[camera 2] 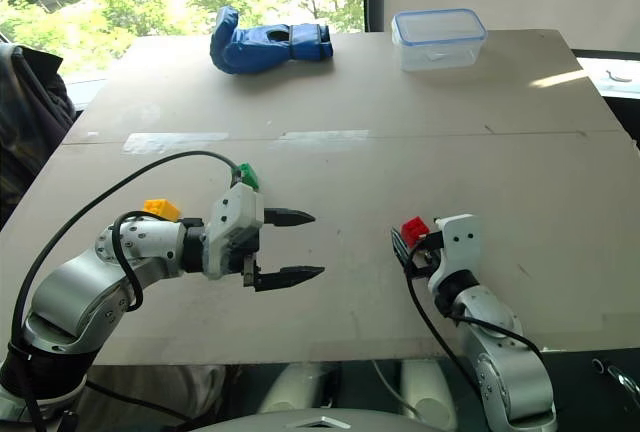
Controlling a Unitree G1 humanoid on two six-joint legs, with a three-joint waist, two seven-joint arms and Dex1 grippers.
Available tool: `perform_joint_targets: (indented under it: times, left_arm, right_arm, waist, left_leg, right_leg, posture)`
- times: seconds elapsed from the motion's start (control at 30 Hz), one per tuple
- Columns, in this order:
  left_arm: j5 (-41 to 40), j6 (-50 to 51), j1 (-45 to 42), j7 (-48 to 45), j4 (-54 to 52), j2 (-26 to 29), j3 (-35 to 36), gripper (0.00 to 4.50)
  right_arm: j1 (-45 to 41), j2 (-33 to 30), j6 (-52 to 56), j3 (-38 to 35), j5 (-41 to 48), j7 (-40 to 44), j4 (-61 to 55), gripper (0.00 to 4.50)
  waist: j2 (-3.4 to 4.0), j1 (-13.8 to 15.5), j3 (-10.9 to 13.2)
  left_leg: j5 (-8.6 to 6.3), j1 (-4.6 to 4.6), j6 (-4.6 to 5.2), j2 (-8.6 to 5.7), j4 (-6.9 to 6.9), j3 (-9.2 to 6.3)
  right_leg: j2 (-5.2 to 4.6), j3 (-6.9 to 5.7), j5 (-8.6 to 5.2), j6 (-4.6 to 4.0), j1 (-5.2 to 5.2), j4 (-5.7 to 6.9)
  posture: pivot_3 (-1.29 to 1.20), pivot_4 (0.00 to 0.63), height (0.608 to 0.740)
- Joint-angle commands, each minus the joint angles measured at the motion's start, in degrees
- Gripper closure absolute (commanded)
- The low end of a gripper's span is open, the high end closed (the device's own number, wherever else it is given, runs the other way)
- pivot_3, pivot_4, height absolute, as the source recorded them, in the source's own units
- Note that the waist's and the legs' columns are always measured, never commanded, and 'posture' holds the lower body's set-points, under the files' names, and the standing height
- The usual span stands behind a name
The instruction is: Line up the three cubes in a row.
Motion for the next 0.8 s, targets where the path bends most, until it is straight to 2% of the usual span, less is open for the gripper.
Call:
perform_joint_targets:
  times: [0.03, 0.17, 0.33, 0.6, 0.8]
  left_arm:
    - [0.03, -1.4, -0.48, -0.52, -0.23, 0.01, 0.63, 0.0]
    - [-0.01, -1.85, -0.83, -0.8, 0.14, -0.33, 0.14, 0.0]
    - [0.74, -2.25, -1.15, -0.65, 0.67, -1.17, -1.14, 0.0]
    - [1.26, -2.66, -1.04, -0.49, 0.64, -1.91, -1.77, 0.0]
    - [1.38, -2.9, -0.32, -0.38, 0.47, -1.93, -1.61, 0.0]
  right_arm:
    - [-0.01, -2.19, -0.87, -1.77, 2.05, 3.11, -2.29, 0.06]
    - [0.02, -7.49, -3.64, -5.06, 4.93, 10.14, -0.76, 0.06]
    - [-3.31, -12.96, -7.47, -8.78, 6.28, 17.07, 6.63, 0.06]
    - [-7.56, -20.63, -9.67, -9.42, 13.07, 34.58, 14.97, 0.06]
    - [-9.06, -23.21, -13.15, -8.15, 11.31, 39.1, 19.95, 0.06]
  waist:
    - [0.0, 0.0, 0.0]
    - [0.0, 0.0, 0.0]
    - [-0.06, -0.1, 0.0]
    - [-0.12, 0.0, 0.04]
    - [-0.14, 0.02, 0.05]
  left_leg:
    - [0.0, 0.0, 0.01, 0.0, 0.0, 0.01]
    - [-0.03, 0.0, 0.06, -0.01, 0.01, 0.01]
    - [-0.04, 0.04, 0.09, -0.01, 0.01, 0.03]
    - [-0.05, 0.03, 0.11, 0.01, 0.03, 0.05]
    - [-0.06, 0.04, 0.12, 0.01, 0.05, 0.03]
  right_leg:
    - [0.0, 0.0, 0.0, 0.0, 0.0, 0.0]
    - [0.0, -0.01, 0.0, 0.0, 0.01, 0.0]
    - [0.02, 0.01, 0.0, 0.0, 0.03, 0.01]
    - [0.03, 0.02, 0.01, -0.01, 0.04, 0.01]
    - [0.03, 0.0, 0.01, -0.01, 0.05, 0.04]
  posture:
    - [0.0, 0.15, 0.74]
    - [0.0, 0.15, 0.74]
    - [0.0, 0.15, 0.74]
    - [0.0, 0.15, 0.74]
    - [0.0, 0.15, 0.74]
